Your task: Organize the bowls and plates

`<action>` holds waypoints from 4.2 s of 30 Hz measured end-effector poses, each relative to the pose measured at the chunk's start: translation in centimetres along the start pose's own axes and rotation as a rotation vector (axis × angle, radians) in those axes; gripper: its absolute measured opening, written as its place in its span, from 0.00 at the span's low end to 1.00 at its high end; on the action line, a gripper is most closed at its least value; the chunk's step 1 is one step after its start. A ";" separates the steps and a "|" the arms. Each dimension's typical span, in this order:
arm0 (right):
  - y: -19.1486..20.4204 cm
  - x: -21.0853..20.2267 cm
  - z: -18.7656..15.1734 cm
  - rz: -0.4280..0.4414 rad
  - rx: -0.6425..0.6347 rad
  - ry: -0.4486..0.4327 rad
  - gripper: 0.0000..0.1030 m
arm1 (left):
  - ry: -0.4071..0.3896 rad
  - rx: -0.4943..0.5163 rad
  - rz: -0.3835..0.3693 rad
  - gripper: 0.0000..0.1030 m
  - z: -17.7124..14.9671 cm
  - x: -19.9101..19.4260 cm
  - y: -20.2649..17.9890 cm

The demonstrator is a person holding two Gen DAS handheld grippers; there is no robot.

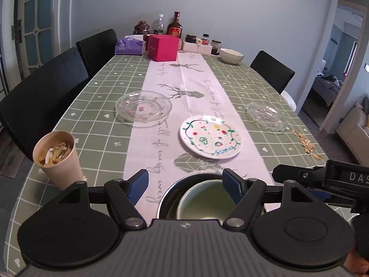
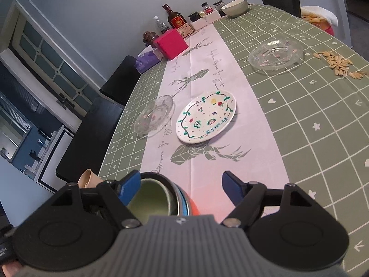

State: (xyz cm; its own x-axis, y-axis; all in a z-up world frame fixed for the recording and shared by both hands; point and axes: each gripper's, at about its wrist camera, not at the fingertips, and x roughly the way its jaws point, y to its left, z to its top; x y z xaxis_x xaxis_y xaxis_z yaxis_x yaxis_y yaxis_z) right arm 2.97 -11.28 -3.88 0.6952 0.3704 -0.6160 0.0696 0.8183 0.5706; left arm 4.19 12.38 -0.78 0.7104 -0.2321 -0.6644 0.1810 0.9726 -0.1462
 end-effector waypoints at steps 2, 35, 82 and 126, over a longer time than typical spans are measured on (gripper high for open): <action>-0.5 -0.3 0.8 -0.007 0.000 0.003 0.75 | 0.002 -0.008 -0.002 0.83 0.7 0.0 -0.3; -1.1 25.6 16.5 0.104 0.136 0.272 0.54 | 0.271 -0.353 0.260 0.73 12.9 21.5 14.1; -1.9 33.1 14.6 0.227 0.379 0.301 0.03 | 0.322 -0.716 0.064 0.24 12.7 25.9 19.4; -1.7 33.6 12.8 0.348 0.580 0.276 0.12 | 0.304 -0.909 -0.087 0.19 10.2 25.2 22.0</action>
State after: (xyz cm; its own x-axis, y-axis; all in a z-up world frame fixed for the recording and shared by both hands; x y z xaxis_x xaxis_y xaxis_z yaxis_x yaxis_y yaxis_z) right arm 35.35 -5.84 -18.64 0.5454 0.7266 -0.4178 0.2989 0.2970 0.9069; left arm 33.05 27.76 -13.29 0.4894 -0.4141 -0.7675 -0.4624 0.6229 -0.6310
